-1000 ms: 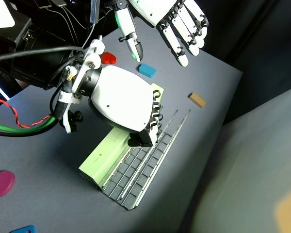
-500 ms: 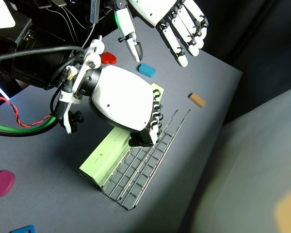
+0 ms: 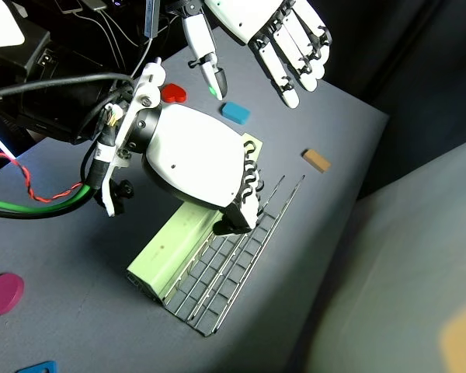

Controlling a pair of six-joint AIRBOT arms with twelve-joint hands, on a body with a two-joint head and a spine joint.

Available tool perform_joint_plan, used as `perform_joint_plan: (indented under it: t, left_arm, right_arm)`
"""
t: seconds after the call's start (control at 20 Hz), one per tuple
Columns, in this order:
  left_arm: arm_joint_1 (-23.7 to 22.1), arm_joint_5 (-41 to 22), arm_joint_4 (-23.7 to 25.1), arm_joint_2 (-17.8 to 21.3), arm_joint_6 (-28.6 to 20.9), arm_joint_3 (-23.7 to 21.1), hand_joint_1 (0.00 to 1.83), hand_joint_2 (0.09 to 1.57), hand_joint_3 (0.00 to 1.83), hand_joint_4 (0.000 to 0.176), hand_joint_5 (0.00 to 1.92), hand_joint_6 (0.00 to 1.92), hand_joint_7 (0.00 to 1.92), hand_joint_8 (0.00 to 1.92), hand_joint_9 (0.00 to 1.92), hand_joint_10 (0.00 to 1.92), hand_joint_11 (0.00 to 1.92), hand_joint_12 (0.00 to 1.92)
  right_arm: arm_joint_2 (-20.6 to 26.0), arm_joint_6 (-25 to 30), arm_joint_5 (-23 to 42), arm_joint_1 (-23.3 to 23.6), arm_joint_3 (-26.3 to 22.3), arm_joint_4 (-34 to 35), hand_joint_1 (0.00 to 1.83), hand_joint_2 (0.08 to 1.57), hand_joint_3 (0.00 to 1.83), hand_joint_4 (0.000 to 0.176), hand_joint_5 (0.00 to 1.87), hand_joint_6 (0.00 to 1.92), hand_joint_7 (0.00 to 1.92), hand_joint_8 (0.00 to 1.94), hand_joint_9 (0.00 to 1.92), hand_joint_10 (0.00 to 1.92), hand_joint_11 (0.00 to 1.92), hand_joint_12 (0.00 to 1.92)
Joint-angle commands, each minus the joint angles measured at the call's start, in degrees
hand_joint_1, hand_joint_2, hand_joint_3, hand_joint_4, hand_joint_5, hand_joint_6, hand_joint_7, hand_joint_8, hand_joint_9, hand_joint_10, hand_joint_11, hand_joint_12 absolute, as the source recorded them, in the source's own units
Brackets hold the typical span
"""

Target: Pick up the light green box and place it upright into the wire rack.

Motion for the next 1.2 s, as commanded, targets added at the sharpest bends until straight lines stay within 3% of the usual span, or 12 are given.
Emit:
perform_joint_plan:
  t: [0.0, 0.1, 0.25, 0.6, 1.0, 1.1, 1.15]
  left_arm:
    - [-0.4, 0.0, 5.5, 0.2, 0.2, -0.1, 0.15, 1.18, 0.00, 0.072, 0.33, 0.00, 0.27, 0.01, 0.25, 0.00, 0.00, 0.77]
    - [-0.4, 0.0, 5.5, 0.2, 0.2, -0.2, 0.15, 1.18, 0.00, 0.072, 0.34, 0.00, 0.28, 0.01, 0.25, 0.00, 0.00, 0.77]
    - [-0.1, 0.0, 5.2, 0.2, 0.2, -0.2, 0.15, 1.18, 0.00, 0.073, 0.33, 0.00, 0.27, 0.00, 0.24, 0.00, 0.00, 0.74]
    - [0.6, 0.0, 5.0, 0.2, -0.5, -0.2, 0.17, 1.17, 0.00, 0.072, 0.34, 0.00, 0.27, 0.00, 0.24, 0.00, 0.00, 0.79]
    - [1.3, -0.4, 5.2, -2.1, -2.6, 1.8, 0.18, 1.17, 0.00, 0.072, 0.34, 0.00, 0.27, 0.00, 0.24, 0.00, 0.00, 0.76]
    - [1.4, -1.2, 5.4, -3.0, -3.0, 2.5, 0.19, 1.16, 0.00, 0.073, 0.35, 0.00, 0.29, 0.00, 0.28, 0.00, 0.00, 0.86]
    - [1.4, -1.5, 5.5, -3.5, -3.3, 2.9, 0.22, 1.15, 0.00, 0.072, 0.35, 0.00, 0.33, 0.01, 0.33, 0.02, 0.04, 0.89]
  right_arm:
    - [0.2, -0.1, 0.8, 0.8, -0.1, -4.0, 0.89, 1.08, 0.00, 0.000, 0.73, 0.19, 0.72, 0.40, 0.55, 0.75, 0.47, 1.41]
    - [0.7, -0.1, 1.0, 0.9, -0.5, -4.0, 0.83, 1.06, 0.00, 0.000, 0.71, 0.06, 0.71, 0.19, 0.55, 0.49, 0.36, 1.32]
    - [2.0, -0.3, 1.6, 1.6, -1.5, -4.0, 0.79, 1.03, 0.00, 0.000, 0.67, 0.00, 0.73, 0.03, 0.60, 0.21, 0.28, 1.26]
    - [8.7, -1.8, 4.1, 6.0, -6.7, -4.0, 0.80, 1.03, 0.00, 0.000, 0.67, 0.00, 0.73, 0.01, 0.63, 0.17, 0.29, 1.29]
    - [25.8, -3.5, 9.2, 12.2, -21.7, -3.9, 0.78, 1.03, 0.00, 0.000, 0.66, 0.00, 0.72, 0.01, 0.61, 0.15, 0.27, 1.28]
    - [28.7, -3.5, 8.8, 11.7, -24.6, -3.8, 0.66, 1.07, 0.01, 0.000, 0.70, 0.02, 0.76, 0.02, 0.67, 0.18, 0.33, 1.32]
    - [30.2, -3.5, 8.8, 11.4, -26.0, -3.8, 0.59, 1.09, 0.00, 0.000, 0.75, 0.01, 0.79, 0.02, 0.66, 0.29, 0.38, 1.37]
